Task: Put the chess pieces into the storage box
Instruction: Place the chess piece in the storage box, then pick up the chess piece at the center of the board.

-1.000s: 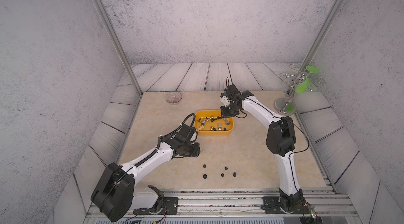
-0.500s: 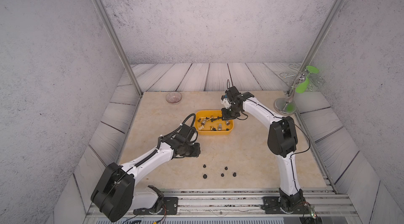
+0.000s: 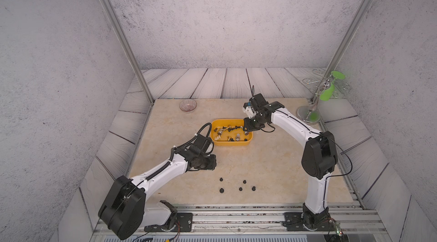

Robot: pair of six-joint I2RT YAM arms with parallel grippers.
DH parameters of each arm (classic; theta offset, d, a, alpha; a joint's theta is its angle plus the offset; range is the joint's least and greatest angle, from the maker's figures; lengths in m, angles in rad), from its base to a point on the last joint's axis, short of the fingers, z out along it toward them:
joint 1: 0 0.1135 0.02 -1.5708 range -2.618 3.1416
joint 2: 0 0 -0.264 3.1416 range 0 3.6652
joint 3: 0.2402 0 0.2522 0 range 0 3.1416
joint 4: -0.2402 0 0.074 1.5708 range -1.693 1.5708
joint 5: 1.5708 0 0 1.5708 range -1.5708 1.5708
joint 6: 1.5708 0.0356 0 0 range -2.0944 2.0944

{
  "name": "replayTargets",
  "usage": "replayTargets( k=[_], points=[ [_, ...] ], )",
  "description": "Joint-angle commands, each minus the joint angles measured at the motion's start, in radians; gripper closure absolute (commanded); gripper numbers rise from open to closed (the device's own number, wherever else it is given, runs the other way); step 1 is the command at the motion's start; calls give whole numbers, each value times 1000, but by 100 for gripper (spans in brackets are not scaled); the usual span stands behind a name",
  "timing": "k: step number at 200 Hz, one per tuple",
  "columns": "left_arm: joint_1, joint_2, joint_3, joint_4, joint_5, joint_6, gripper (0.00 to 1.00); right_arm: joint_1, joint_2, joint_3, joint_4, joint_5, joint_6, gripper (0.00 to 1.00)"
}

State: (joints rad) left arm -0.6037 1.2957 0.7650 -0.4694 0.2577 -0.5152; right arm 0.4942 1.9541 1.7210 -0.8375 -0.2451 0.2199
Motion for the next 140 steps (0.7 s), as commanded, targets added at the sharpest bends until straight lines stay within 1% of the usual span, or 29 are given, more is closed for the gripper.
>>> replayTargets(
  k=[1, 86, 140],
  points=[
    [-7, -13, 4, -27, -10, 14, 75, -4, -95, -64, 14, -11, 15, 71],
    [-20, -24, -4, -52, -9, 15, 75, -4, -220, -292, 72, -26, 42, 71],
    [-38, -31, -18, -65, -9, 11, 74, -4, -257, -380, 91, -26, 48, 71]
  ],
)
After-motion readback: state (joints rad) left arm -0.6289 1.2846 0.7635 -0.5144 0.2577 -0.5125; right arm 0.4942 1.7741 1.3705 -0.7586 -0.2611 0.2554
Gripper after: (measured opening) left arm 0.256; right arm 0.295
